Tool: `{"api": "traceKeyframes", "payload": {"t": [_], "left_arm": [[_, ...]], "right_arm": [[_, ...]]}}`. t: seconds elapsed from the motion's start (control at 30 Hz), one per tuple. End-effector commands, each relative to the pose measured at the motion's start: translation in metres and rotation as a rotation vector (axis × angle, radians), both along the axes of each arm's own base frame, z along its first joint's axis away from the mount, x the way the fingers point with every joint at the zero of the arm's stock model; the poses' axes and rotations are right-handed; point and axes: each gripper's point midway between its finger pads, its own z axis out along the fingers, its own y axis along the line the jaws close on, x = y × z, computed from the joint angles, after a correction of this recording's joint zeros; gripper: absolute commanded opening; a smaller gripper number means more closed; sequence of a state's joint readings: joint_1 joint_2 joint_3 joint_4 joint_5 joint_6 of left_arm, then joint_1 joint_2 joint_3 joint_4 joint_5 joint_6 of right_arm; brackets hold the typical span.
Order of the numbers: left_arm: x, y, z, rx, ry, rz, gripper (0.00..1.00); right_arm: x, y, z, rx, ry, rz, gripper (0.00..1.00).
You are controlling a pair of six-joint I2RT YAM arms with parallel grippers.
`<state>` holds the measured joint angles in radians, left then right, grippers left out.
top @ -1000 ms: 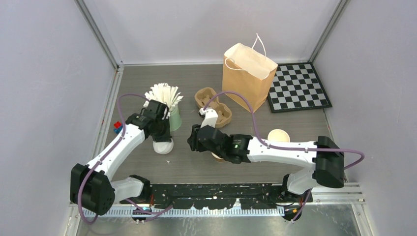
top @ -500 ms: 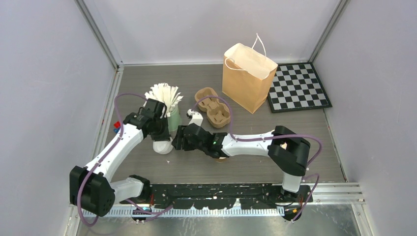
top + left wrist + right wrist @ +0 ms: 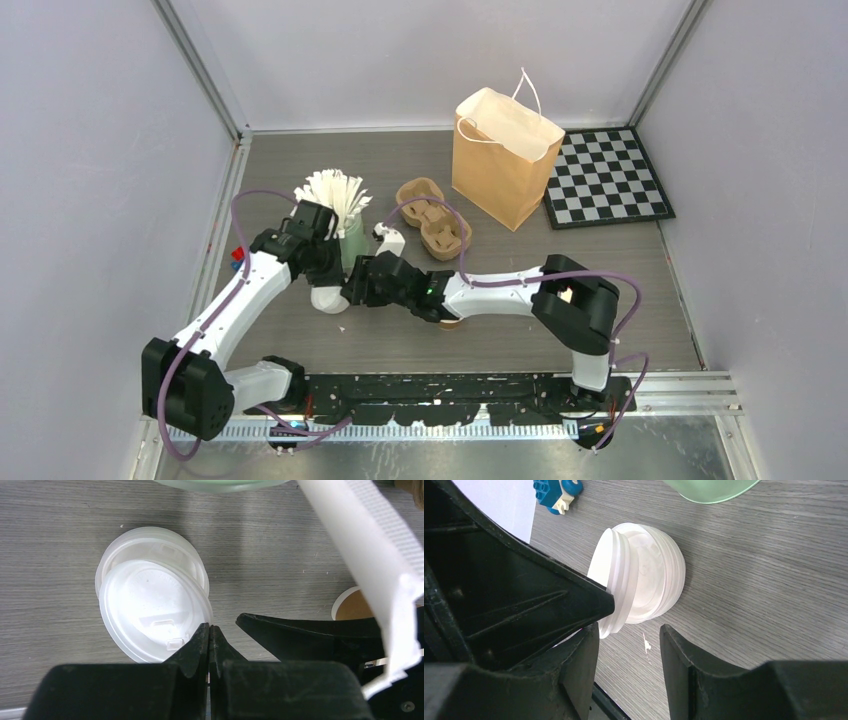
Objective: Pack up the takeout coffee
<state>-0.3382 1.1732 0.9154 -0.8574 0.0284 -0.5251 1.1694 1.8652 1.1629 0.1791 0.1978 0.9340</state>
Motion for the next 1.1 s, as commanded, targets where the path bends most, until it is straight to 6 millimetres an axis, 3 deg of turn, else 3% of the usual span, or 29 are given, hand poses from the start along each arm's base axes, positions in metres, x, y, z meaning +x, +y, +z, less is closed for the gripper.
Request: {"api": "traceKeyframes", "payload": {"t": [0.0,0.43,0.63,1.07], "left_arm": [[0.003,-0.004,0.008,-0.030,-0.011,0.012,0.00],[-0.004,-0.005,0.006,-0.039,0.013,0.010,0.00],[-0.006,-0.004,0.000,-0.035,0.037,0.007,0.00],[-0.013,0.007,0.009,0.024,0.053,0.014,0.00]], "right_arm": [[0.009,0.017,0.029,0.092,-0.034,-0.023,0.52],[0.014,0.011,0.004,0.039,-0.022,-0.063,0.49],[0.013,0.008,0.003,0.025,-0.026,-0.063,0.49],[0.013,0.003,0.009,0.026,-0.041,-0.064,0.48]]}}
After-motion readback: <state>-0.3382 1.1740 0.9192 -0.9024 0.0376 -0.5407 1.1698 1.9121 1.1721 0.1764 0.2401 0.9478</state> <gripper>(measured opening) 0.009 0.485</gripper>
